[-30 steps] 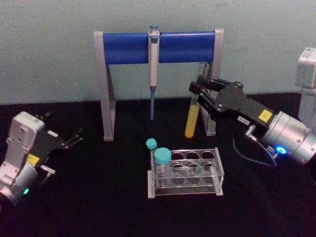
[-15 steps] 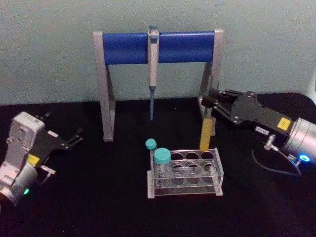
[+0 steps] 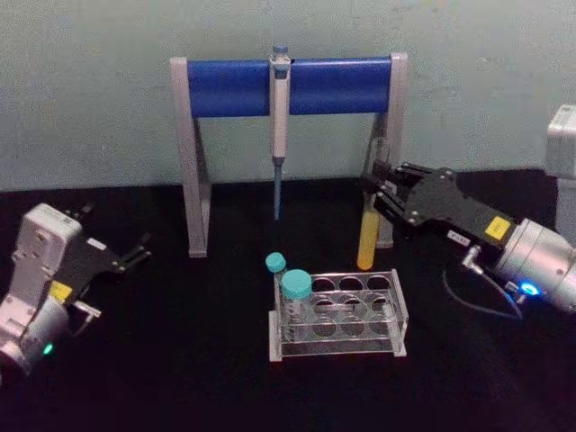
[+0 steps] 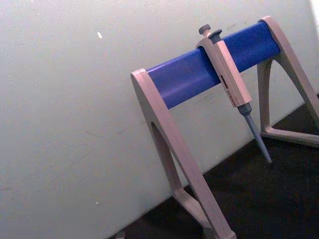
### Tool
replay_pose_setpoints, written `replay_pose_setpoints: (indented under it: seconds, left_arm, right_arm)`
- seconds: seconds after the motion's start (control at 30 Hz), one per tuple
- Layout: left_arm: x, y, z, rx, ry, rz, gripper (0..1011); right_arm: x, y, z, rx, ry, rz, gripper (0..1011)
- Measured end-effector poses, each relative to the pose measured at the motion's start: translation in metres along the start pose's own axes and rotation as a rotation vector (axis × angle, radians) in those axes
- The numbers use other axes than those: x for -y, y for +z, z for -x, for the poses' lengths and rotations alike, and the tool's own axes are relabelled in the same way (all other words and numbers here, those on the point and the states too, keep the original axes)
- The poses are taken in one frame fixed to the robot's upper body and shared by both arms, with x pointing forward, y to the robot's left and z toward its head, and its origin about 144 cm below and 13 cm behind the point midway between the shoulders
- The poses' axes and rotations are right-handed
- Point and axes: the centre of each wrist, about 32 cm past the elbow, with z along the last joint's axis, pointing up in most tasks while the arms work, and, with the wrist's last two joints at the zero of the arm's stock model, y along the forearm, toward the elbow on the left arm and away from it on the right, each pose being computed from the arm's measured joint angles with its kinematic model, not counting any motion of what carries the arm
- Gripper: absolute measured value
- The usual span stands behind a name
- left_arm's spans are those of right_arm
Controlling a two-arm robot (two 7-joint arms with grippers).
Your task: Pick up the test tube from the test tube rack, shake it, then place it back into the test tube rack.
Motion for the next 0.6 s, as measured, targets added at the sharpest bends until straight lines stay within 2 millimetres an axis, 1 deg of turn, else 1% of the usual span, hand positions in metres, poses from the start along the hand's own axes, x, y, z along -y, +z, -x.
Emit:
replay_pose_setpoints:
  seconds: [0.27,0.6]
  left_arm:
    - [0.0,0.0,0.0,0.0,0.0,0.0,1001]
    - [0.0,0.0,0.0,0.0,0.0,0.0,1001]
  right_arm:
    - [-0.006,-0.012,0.0,-0.006,0.015,0.02,234]
    - [-0.009,-0.022,-0.004,-0.021,0.025,0.028,234]
